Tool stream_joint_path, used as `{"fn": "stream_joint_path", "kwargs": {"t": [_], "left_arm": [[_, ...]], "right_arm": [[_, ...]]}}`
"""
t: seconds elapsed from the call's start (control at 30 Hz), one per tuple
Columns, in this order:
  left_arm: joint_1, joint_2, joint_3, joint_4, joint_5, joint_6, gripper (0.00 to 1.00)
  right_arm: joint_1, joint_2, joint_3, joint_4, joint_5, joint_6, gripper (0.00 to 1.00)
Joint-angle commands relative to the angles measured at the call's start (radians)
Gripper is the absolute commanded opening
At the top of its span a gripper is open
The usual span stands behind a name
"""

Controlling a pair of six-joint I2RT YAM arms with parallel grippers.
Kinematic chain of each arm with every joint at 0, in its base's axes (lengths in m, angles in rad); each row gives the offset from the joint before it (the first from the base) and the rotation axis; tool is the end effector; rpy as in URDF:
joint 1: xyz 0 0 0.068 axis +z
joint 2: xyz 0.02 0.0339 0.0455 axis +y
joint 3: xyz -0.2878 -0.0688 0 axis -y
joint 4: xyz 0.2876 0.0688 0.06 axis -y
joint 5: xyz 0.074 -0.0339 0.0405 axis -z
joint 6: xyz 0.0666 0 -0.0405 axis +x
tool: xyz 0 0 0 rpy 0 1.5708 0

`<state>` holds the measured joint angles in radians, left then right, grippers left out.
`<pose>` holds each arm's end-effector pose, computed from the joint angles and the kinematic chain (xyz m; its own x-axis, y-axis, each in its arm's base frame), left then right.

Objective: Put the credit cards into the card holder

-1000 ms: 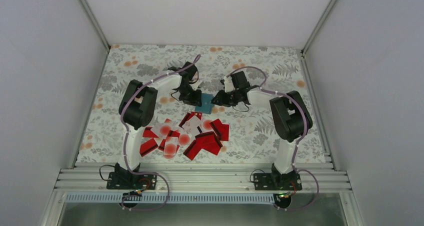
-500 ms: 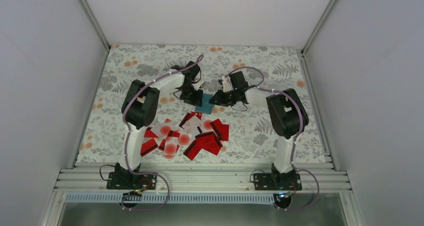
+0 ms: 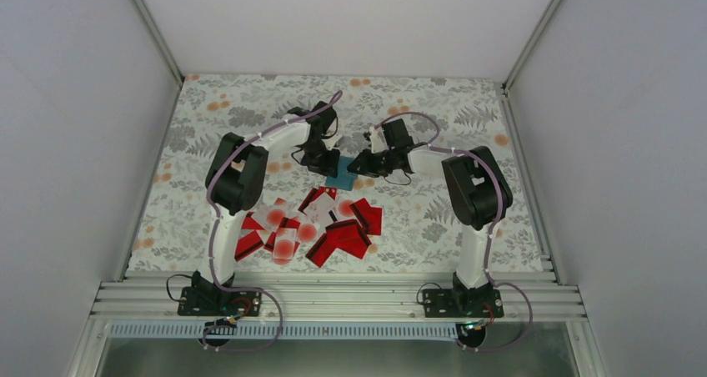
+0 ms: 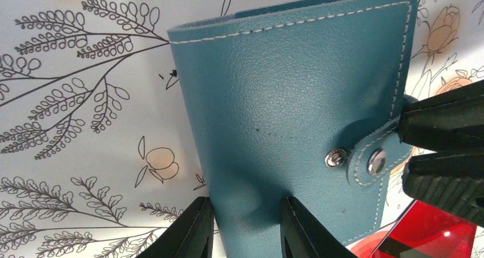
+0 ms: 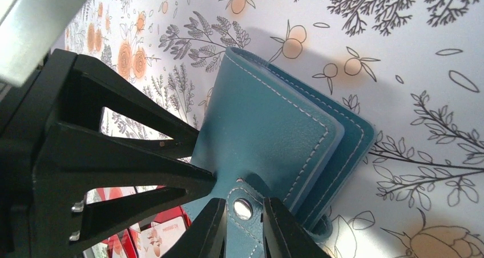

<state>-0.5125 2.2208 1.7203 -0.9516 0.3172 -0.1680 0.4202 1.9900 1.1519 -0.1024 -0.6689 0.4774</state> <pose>0.4182 -0.2591 0.1209 -0.9365 0.3446 -0.0650 0.3464 0.8799 -0.3252 0.3927 0.2207 0.1007 -0.9555 -0.0321 -0.2933 -0.2417 0.6552 0.7158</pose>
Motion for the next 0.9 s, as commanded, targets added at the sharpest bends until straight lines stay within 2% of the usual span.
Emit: {"fn": "stream_joint_path", "kwargs": {"t": [0.0,0.6,0.87], "left_arm": [[-0.022,0.075,-0.007,-0.003,-0.029,0.009,0.31],[-0.023,0.092,0.018,-0.007,-0.010,-0.005,0.31],[-0.022,0.097,0.024,-0.013,-0.012,-0.005,0.31]], "right_arm": [[-0.001,0.010,-0.006,0.043,-0.017,0.029,0.17],[0.000,-0.001,-0.070,0.110,-0.057,0.096,0.16],[0.001,-0.052,-0.068,0.025,-0.020,0.072,0.16]]}}
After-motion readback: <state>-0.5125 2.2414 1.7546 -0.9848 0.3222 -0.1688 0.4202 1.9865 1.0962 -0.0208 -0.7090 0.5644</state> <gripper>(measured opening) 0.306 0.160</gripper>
